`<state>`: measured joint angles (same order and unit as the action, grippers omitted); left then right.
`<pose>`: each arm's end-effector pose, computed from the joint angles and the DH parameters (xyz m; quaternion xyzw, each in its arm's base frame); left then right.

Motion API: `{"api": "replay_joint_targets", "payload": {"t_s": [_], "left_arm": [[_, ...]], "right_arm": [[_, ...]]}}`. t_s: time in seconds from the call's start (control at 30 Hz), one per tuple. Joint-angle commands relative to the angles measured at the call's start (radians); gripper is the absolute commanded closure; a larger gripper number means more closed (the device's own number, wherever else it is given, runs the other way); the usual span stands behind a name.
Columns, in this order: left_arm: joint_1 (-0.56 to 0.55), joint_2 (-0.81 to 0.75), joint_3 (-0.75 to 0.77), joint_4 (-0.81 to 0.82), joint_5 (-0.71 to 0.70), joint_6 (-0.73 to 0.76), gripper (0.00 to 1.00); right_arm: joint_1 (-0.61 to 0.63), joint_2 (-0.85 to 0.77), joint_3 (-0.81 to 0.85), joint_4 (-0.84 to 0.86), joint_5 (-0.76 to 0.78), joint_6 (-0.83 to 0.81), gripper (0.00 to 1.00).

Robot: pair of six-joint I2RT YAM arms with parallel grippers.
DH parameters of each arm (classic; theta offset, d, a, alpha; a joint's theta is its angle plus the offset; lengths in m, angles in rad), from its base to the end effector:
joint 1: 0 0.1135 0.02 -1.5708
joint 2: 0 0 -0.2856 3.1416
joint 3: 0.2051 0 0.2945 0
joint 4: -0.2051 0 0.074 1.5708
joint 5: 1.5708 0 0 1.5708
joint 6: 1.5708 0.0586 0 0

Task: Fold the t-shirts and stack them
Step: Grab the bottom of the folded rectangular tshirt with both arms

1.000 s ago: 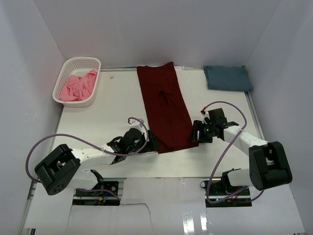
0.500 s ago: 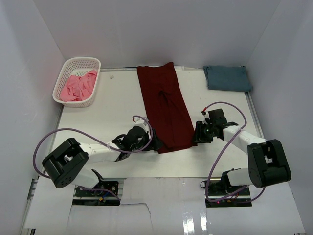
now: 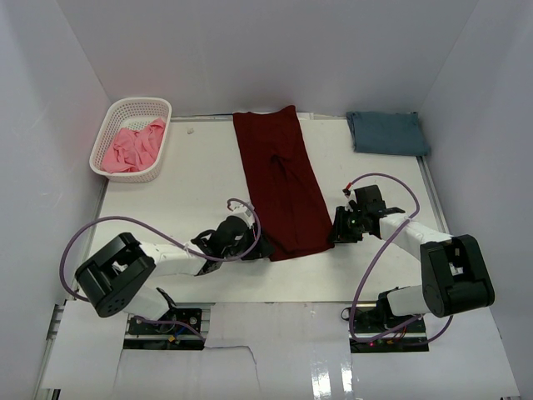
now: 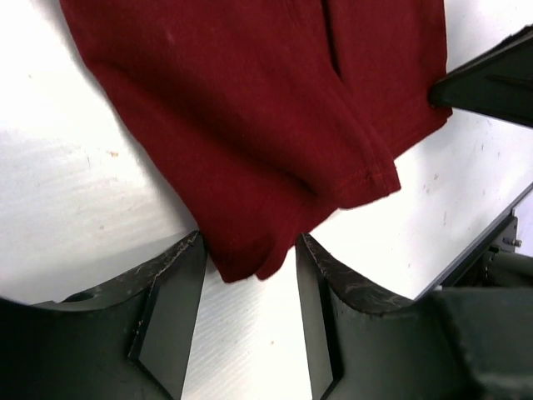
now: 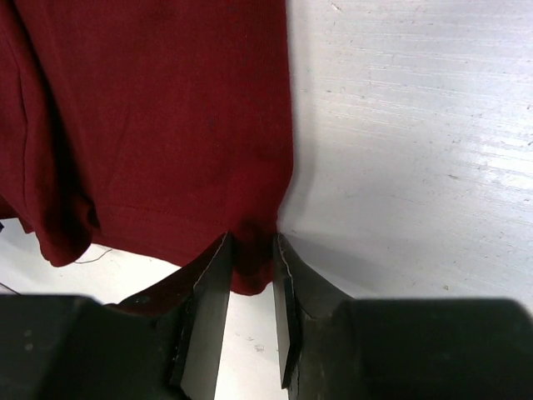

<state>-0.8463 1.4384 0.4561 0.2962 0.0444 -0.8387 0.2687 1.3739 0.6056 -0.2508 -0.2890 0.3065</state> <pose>0.1934 -0.2225 0.1061 0.0129 0.9035 -0.3327 0.2699 0.2668 0.0908 0.1255 -0.0212 0.9527 0.2093 0.2192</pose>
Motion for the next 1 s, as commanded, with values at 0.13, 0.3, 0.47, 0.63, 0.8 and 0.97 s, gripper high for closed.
{"api": "replay_joint_targets", "payload": {"t_s": [0.13, 0.3, 0.47, 0.63, 0.8, 0.97], "left_arm": [[0.000, 0.003, -0.037, -0.074, 0.044, 0.001, 0.42], [0.000, 0.051, -0.020, -0.063, 0.060, 0.009, 0.42], [0.000, 0.094, -0.002, -0.034, 0.094, 0.020, 0.61], [0.000, 0.080, -0.016, -0.029, 0.095, 0.021, 0.74], [0.001, 0.040, -0.022, -0.064, 0.092, 0.036, 0.98], [0.061, -0.010, -0.010, -0.195, 0.110, 0.090, 1.00]], "right_arm": [[0.000, 0.019, -0.006, -0.013, 0.033, -0.014, 0.67], [0.000, 0.017, 0.002, -0.024, 0.045, -0.017, 0.68], [0.000, 0.025, 0.003, -0.024, 0.042, -0.018, 0.72], [0.000, 0.031, 0.005, -0.030, 0.033, -0.017, 0.87], [0.021, 0.025, 0.005, -0.059, 0.039, -0.007, 0.92], [0.105, 0.014, -0.010, -0.100, 0.059, 0.054, 0.92]]}}
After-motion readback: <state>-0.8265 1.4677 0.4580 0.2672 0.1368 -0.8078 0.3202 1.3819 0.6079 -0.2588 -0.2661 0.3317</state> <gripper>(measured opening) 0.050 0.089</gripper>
